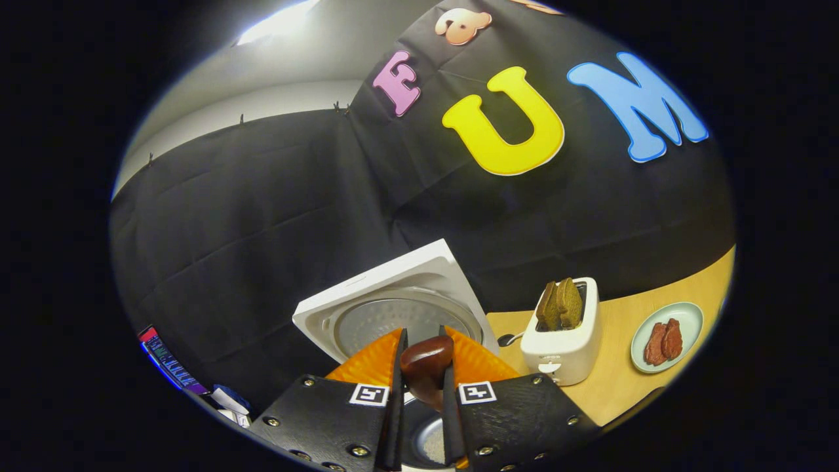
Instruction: Close the left gripper, press the button to open the rice cooker; take a wooden spoon from the chopstick holder with the right hand, scoop a spoonful of rice and pour it into the rice cooker, then put the wooden spoon back into the chopstick holder.
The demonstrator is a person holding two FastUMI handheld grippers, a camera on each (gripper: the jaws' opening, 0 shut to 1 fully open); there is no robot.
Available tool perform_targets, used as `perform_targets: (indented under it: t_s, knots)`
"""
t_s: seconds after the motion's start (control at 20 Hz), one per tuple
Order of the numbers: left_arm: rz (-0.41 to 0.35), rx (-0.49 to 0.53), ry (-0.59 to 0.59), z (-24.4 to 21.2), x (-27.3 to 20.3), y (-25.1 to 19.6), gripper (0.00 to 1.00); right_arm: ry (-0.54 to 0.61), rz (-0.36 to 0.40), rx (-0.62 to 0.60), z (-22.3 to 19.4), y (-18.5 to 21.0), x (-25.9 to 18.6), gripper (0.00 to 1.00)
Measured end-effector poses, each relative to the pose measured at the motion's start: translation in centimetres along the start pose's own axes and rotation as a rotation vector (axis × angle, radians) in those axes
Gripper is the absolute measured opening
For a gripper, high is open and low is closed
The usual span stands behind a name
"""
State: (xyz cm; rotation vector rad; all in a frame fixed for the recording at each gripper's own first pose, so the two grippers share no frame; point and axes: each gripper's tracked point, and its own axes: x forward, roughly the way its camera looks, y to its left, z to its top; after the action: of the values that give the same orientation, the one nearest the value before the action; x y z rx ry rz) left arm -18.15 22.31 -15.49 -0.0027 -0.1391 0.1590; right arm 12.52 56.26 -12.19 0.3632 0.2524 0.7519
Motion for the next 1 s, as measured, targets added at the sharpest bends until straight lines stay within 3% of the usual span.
perform_targets:
  t_s: [1.0]
  knots:
    - [-0.044,0.022,0.008,5.0,-1.6,-0.6,0.98,-0.001,-0.066,-0.238,0.4,1.7,0.8,0.24]
